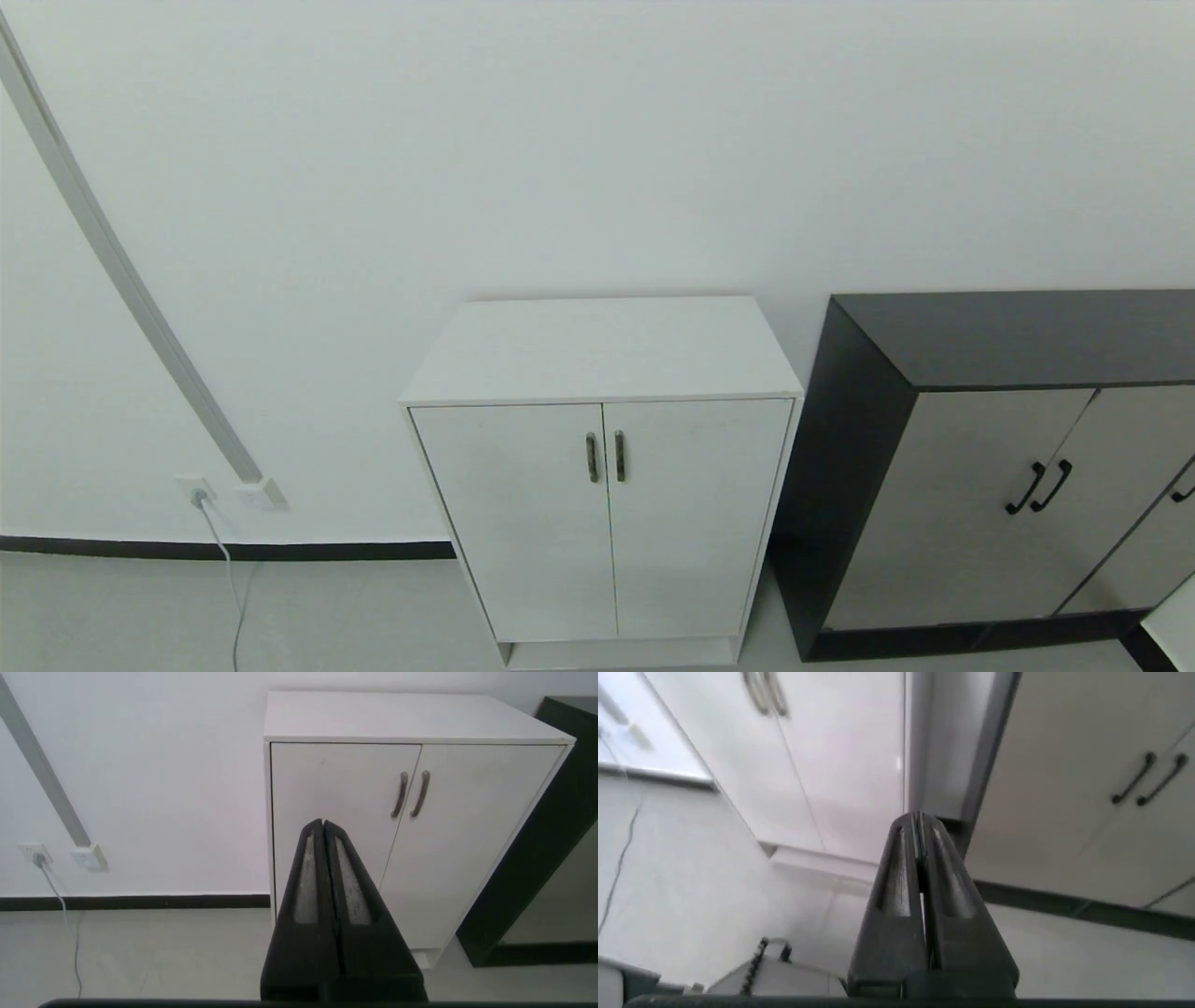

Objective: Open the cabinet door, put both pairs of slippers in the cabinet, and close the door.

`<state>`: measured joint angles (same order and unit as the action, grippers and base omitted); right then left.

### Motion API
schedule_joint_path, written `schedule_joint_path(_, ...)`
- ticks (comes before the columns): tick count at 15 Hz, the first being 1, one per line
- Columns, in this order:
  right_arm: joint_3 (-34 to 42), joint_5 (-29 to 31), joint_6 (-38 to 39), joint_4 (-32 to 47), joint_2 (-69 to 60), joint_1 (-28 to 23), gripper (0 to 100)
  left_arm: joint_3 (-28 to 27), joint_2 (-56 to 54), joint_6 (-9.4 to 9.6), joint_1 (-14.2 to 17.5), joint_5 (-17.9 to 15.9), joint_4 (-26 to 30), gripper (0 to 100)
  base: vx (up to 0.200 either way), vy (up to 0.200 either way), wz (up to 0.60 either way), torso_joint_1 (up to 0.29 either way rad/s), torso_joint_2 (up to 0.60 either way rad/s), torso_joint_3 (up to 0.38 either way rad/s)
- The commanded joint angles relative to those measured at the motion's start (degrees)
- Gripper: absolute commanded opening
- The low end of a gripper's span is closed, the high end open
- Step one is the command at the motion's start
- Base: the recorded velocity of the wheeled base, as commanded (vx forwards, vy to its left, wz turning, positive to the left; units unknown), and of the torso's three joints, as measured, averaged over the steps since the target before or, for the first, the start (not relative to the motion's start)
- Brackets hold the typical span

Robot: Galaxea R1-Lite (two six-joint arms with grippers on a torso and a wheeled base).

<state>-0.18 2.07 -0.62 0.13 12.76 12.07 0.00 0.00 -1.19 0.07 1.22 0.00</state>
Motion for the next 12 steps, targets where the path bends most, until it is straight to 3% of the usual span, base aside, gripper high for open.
schedule_joint_path(1,0.18,0.12,-0.08,0.04,-3.89,-6.71,0,0.0,0.0,-0.04,0.01,0.01,0.0,0,0.0,0.0,0.0,0.0,0.0,0.0)
schedule_joint_path(6,0.18,0.3,0.01,-0.05,-7.49,-8.29,0,0.0,0.0,-0.04,0.01,0.01,0.0,0,0.0,0.0,0.0,0.0,0.0,0.0)
schedule_joint_path(8,0.09,0.21,-0.26,0.04,-8.19,-12.77,0,0.0,0.0,-0.04,0.01,0.01,0.0,0,0.0,0.0,0.0,0.0,0.0,0.0)
schedule_joint_path(12,0.18,0.21,0.45,-0.05,-12.68,-12.24,0,0.0,0.0,-0.04,0.01,0.01,0.0,0,0.0,0.0,0.0,0.0,0.0,0.0)
